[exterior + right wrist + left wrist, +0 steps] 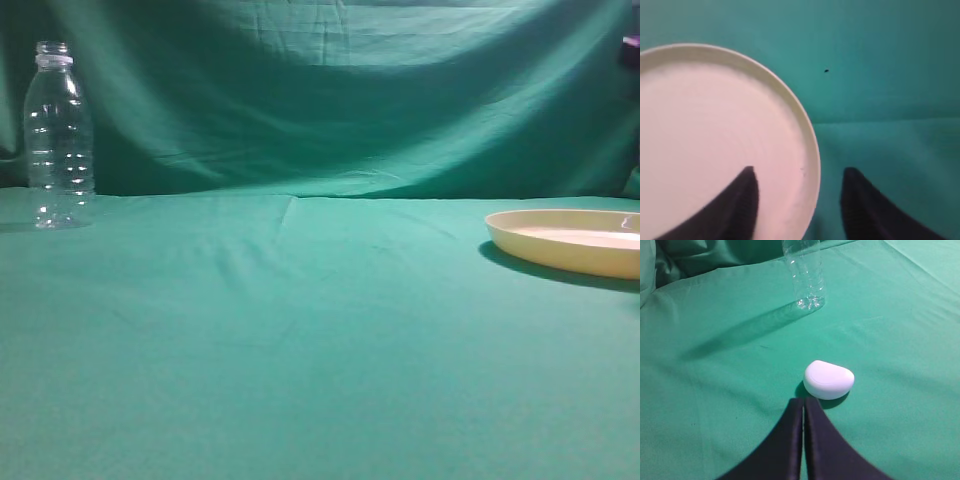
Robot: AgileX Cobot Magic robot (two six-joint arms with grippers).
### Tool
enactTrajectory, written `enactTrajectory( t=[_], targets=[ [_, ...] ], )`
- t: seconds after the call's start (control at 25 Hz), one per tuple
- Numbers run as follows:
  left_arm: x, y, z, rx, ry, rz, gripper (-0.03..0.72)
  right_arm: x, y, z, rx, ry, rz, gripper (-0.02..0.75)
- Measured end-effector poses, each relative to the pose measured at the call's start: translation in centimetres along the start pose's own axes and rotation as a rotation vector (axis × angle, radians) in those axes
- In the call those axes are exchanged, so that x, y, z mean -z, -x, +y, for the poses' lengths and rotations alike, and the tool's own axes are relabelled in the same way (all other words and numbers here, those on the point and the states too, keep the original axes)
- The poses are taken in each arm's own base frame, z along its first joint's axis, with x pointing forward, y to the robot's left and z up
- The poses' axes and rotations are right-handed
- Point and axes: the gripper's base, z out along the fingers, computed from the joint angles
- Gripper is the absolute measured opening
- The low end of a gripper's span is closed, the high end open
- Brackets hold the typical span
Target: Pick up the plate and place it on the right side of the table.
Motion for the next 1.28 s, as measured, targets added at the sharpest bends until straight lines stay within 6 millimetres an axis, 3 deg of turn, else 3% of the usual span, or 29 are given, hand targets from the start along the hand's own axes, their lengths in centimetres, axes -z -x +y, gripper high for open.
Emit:
enactTrajectory(
  t=[0.16, 0.28, 0.56, 0.76, 1.0, 1.28],
  targets=[
    [0.0, 0.0, 0.0, 0.000, 0.000, 0.000, 0.000, 5.0, 1.0, -0.1, -0.031, 0.010, -0.022, 0.110],
    [0.0, 0.0, 0.0, 0.000, 0.000, 0.000, 0.000, 8.8, 0.4, 0.0, -0.070, 0.062, -0.064, 0.000],
    [0.0, 0.0, 0.0, 0.000, 0.000, 0.000, 0.000, 17.8, -2.8, -0.1, -0.045, 0.165, -0.224, 0.000],
    [0.0, 0.0, 0.0, 0.000, 0.000, 0.000, 0.000, 23.1, -7.5, -0.8, -0.016, 0.175, -0.389, 0.000],
    [0.0, 0.0, 0.0, 0.000, 0.000, 0.000, 0.000, 25.7, -13.5, -1.4, -0.006, 0.179, -0.521, 0.000],
    [0.0, 0.0, 0.0, 0.000, 0.000, 0.000, 0.000, 27.1, -18.5, -1.5, 0.069, 0.196, -0.665, 0.000]
  ],
)
